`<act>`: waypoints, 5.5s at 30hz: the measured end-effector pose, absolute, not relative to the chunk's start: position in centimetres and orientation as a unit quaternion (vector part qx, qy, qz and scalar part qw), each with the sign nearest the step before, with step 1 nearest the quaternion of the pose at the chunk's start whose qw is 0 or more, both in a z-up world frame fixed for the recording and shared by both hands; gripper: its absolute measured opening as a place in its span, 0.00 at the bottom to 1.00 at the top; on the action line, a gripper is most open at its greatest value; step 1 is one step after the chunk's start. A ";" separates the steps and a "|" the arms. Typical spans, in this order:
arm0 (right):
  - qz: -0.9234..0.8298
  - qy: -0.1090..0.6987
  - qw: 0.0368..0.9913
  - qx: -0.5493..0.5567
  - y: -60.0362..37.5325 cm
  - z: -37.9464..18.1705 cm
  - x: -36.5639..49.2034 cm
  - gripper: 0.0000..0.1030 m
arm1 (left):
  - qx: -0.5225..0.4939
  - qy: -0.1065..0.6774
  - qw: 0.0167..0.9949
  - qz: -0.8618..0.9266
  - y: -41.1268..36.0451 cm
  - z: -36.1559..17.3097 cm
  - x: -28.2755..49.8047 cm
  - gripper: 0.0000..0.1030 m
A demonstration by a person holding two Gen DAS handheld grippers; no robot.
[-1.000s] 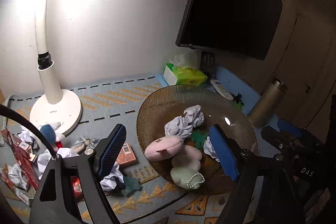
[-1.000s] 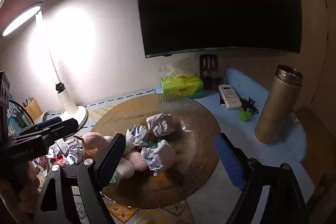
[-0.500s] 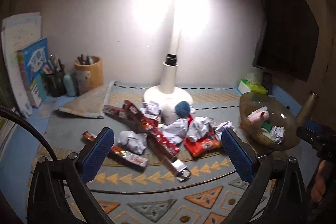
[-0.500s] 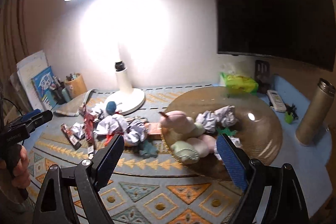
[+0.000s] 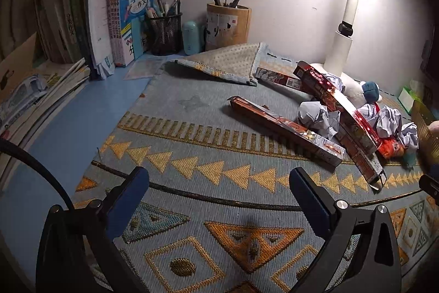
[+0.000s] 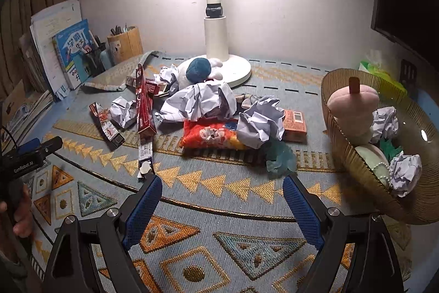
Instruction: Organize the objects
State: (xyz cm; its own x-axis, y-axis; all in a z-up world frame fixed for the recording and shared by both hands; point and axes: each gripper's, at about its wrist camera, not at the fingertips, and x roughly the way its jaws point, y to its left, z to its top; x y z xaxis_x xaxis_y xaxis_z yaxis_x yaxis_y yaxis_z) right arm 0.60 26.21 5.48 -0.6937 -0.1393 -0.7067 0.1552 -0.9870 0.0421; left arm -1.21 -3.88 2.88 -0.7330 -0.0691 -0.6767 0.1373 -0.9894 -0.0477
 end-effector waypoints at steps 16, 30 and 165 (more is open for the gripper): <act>-0.918 0.066 0.058 0.386 24.5 4.2 0.4 0.86 | 0.429 0.016 0.113 -0.896 -3.2 1.3 -2.9 0.99; -0.918 0.077 0.068 0.382 23.9 4.2 0.7 0.86 | 0.452 0.090 0.139 -0.877 -0.8 2.1 -12.5 0.82; -0.960 -0.149 -0.058 0.229 47.4 20.9 8.8 0.17 | 0.304 0.008 -0.343 -0.889 26.3 18.2 -2.3 0.14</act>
State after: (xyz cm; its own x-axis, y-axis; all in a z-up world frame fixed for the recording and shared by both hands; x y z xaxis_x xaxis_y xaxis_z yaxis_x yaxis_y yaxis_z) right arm 8.85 47.38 20.92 -0.8881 0.0435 -0.4575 -0.1803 -0.9487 0.2598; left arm -2.25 26.27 18.19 -0.5795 0.6144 -0.5354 -0.6044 -0.7647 -0.2234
